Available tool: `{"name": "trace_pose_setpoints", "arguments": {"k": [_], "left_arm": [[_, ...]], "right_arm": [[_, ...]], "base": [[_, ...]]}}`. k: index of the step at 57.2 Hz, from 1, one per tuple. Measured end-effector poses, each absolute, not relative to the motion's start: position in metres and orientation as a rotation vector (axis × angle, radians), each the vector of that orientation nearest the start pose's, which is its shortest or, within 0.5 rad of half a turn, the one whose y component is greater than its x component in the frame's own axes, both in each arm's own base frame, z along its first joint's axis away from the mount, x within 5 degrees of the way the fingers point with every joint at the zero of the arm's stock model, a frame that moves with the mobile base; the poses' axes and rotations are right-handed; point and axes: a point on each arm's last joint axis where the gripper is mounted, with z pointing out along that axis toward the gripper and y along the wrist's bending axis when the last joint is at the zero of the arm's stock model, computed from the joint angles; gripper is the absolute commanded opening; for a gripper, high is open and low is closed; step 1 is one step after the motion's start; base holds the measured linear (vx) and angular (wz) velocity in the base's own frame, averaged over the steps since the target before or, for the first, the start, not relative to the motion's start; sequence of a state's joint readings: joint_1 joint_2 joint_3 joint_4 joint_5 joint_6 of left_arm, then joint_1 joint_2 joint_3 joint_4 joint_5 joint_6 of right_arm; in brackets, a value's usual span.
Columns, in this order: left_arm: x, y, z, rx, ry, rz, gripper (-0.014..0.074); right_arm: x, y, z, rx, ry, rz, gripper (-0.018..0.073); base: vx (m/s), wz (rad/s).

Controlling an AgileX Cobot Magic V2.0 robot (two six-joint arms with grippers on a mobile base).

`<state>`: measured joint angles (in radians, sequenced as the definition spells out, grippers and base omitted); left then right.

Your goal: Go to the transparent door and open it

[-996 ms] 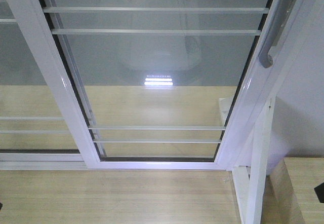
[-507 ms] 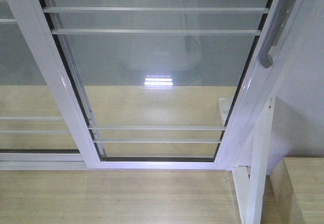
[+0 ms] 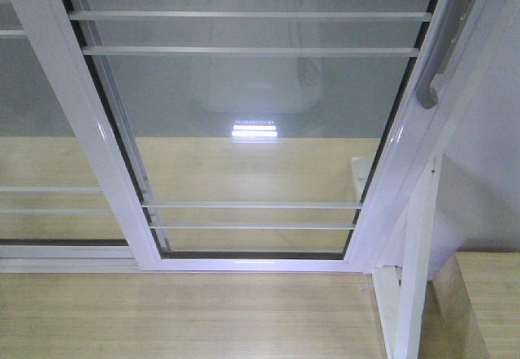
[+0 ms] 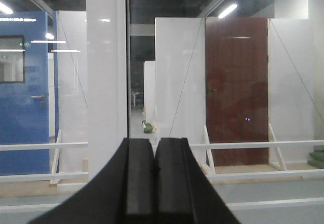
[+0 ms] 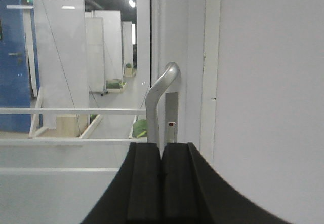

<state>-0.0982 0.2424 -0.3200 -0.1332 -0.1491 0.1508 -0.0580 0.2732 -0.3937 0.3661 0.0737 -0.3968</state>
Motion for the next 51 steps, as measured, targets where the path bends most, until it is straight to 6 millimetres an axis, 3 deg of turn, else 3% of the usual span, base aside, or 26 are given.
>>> {"name": "trace_pose_setpoints", "arguments": {"k": [10, 20, 42, 51], "left_arm": [[0.109, -0.009, 0.355, 0.061, 1.346, -0.055, 0.0003], [0.144, -0.012, 0.371, 0.064, 1.407, -0.054, 0.0003], [0.151, -0.013, 0.375, 0.064, 1.412, -0.055, 0.0004], [0.151, -0.013, 0.373, 0.069, 1.442, -0.057, 0.0019]], "right_arm": [[0.105, -0.002, 0.357, -0.078, 1.532, -0.100, -0.0004], [0.132, -0.003, 0.361, -0.079, 1.600, -0.093, -0.0004], [0.138, -0.002, 0.360, -0.003, 1.617, 0.001, 0.0004], [0.138, -0.002, 0.360, -0.006, 1.617, 0.000, 0.0073]], "base": [[0.00, 0.00], [0.00, 0.00], [0.00, 0.00], [0.00, 0.00]]}}
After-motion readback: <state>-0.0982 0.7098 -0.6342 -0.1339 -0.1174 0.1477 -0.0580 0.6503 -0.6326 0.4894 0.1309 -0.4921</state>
